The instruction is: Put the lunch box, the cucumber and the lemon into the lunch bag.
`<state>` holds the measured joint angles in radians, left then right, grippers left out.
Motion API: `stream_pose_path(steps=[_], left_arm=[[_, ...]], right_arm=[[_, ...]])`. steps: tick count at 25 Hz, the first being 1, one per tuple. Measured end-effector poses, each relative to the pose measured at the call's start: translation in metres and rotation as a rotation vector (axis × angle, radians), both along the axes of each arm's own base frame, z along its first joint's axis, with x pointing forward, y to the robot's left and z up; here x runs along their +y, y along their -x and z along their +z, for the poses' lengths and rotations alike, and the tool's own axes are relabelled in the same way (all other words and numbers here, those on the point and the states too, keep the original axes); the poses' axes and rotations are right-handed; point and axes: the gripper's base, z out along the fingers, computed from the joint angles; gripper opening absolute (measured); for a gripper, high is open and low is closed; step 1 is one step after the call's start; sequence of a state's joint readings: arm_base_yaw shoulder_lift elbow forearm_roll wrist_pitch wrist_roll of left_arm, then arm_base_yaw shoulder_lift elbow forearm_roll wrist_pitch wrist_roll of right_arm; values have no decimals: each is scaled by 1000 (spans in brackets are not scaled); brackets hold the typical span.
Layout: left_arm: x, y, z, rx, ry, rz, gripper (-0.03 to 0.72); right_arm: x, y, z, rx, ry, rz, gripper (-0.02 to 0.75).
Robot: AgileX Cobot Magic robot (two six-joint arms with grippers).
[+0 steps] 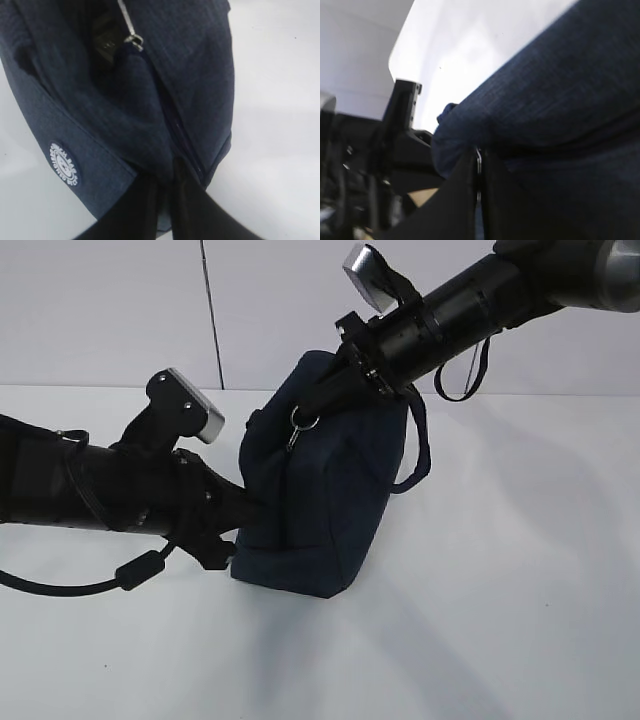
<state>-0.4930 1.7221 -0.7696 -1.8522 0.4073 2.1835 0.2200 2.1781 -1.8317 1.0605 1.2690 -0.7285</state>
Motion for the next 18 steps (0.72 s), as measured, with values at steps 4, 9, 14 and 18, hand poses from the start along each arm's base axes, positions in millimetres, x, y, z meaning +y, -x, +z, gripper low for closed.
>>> stream_pose_path(steps=[4, 9, 14, 18], left_arm=[[0, 0, 0, 0, 1, -1, 11], [0, 0, 1, -1, 2, -1, 11], [0, 0, 1, -1, 2, -1, 11], [0, 0, 1, -1, 2, -1, 11]], right_arm=[[2, -1, 3, 178, -38, -113, 20], [3, -1, 5, 333, -60, -203, 20], [3, -1, 4, 456, -46, -278, 20], [3, -1, 4, 589, -44, -355, 20]])
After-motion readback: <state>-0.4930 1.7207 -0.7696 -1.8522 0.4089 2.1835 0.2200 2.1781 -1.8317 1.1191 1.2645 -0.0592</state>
